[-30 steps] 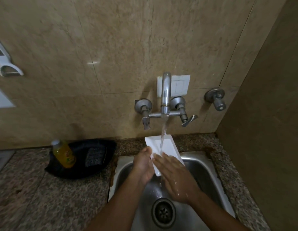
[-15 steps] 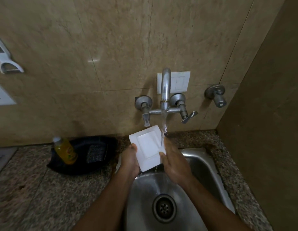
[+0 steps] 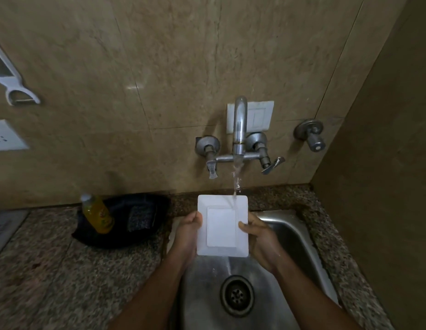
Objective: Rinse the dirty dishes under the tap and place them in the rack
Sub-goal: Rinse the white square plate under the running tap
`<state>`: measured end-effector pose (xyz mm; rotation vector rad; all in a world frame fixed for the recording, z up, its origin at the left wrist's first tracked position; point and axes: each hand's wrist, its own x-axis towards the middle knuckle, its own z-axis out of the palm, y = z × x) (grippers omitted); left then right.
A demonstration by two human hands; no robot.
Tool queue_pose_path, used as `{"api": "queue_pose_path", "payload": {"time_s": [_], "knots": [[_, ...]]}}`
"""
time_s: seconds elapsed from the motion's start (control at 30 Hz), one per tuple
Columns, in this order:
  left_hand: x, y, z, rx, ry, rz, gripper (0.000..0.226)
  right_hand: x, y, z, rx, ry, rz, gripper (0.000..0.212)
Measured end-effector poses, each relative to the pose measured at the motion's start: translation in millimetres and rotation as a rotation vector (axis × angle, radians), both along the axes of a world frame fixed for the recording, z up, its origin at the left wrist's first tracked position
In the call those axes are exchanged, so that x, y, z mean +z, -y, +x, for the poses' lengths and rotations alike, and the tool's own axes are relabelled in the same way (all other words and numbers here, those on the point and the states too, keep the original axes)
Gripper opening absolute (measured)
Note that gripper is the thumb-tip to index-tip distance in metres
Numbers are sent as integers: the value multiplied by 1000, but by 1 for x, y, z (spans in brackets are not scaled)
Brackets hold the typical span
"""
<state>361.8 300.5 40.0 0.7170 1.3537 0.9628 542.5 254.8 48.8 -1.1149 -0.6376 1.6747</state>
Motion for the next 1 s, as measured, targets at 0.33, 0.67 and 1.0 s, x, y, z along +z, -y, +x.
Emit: {"api": "queue_pose_path", "payload": {"time_s": [0.33,0.67,1.0], "knots": [[10,9,10,-191,-24,83,27,-6,10,24,-95,-81,5,47],[-1,-5,0,104,-19,-61,20,15,-13,-1,18,142,57,41],[29,-22,-5,36,197,-158,24,18,-41,-6,-86,54,12,37]]}}
